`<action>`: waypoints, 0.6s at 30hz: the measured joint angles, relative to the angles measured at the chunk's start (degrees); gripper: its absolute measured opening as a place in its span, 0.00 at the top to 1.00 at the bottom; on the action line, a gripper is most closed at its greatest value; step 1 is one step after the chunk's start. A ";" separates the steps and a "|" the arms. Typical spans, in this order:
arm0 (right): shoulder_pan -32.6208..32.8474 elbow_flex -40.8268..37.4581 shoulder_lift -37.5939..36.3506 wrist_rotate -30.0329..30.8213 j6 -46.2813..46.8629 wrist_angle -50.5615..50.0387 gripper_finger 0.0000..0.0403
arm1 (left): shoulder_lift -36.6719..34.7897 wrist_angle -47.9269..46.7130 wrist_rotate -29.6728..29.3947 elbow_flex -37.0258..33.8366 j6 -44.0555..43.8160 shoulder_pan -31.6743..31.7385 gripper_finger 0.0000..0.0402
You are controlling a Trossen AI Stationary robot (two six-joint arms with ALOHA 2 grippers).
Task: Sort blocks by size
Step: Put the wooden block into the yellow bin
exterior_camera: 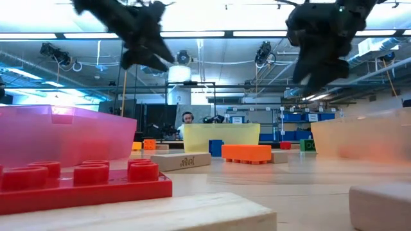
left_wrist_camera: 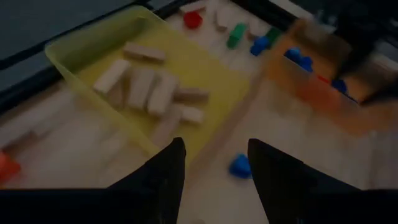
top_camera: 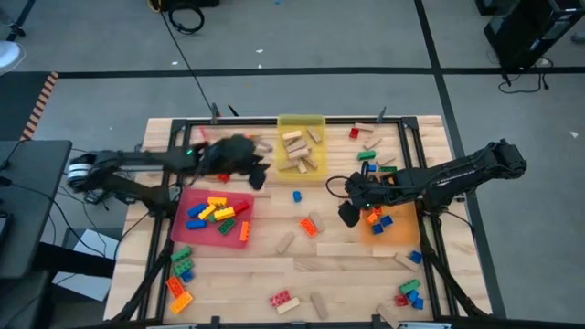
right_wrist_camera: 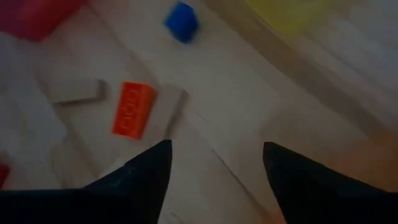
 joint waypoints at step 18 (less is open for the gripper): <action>0.49 13.28 0.06 3.87 -27.58 6.21 0.24 | -24.62 0.22 -3.96 -20.01 -6.36 -14.78 0.54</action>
